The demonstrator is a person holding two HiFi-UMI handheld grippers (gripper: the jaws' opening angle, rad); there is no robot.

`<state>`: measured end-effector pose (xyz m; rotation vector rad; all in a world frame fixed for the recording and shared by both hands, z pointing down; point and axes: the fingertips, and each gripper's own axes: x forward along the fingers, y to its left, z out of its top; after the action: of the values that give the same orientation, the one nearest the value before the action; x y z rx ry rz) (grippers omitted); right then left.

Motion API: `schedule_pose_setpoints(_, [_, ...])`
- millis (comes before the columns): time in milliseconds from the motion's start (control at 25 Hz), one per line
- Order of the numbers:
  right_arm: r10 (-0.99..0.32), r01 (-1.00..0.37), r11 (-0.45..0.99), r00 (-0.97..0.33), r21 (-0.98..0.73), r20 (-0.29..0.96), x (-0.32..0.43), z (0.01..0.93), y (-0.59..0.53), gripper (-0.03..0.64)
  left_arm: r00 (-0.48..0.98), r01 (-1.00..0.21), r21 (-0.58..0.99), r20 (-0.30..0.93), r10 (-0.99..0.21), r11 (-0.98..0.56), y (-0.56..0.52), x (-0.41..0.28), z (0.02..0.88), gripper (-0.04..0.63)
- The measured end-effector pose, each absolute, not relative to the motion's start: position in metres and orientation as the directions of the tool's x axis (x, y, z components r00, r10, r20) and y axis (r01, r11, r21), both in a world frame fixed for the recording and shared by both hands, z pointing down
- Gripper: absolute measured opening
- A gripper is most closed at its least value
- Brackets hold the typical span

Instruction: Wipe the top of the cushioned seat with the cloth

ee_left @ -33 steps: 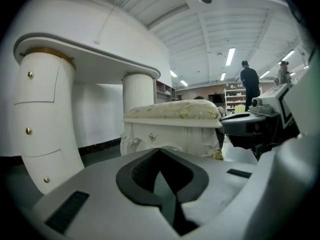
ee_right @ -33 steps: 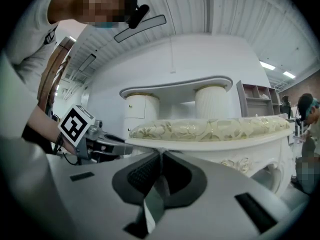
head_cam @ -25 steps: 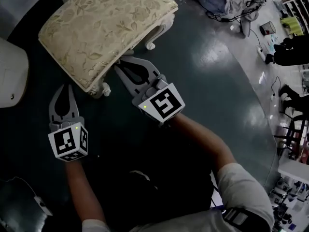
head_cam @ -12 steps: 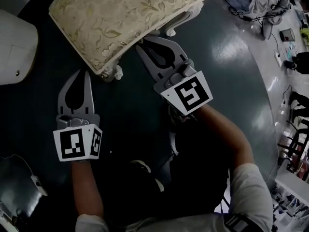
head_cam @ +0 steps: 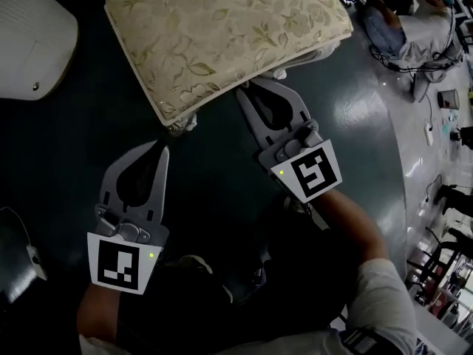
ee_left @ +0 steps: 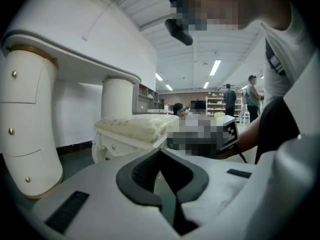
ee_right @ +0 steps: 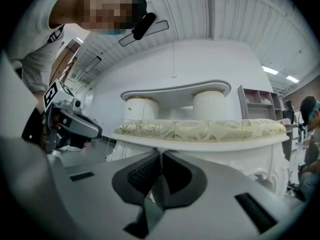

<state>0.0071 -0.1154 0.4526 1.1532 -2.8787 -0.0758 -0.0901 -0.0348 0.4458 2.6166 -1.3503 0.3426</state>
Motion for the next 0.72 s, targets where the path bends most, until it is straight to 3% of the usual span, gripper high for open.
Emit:
schedule_pose_setpoints(200, [-0.632, -0.629, 0.774, -0.774, 0.076, 0.031, 0.006, 0.457, -0.115, 0.028, 0.547, -0.821, 0.046, 0.346, -0.762, -0.569, -0.033, -0.069, 0.462, 0.014])
schedule_pose_setpoints(400, [-0.556, -0.551, 0.828, -0.831, 0.103, 0.027, 0.009, 0.462, -0.114, 0.028, 0.531, -0.812, -0.067, 0.327, -0.782, -0.579, -0.039, -0.035, 0.489, 0.014])
schedule_pose_setpoints(720, [-0.534, -0.532, 0.839, -0.846, 0.111, -0.017, 0.031, 0.464, -0.121, 0.028, 0.476, -0.86, -0.056, 0.275, -0.835, -0.508, -0.065, 0.017, 0.509, 0.014])
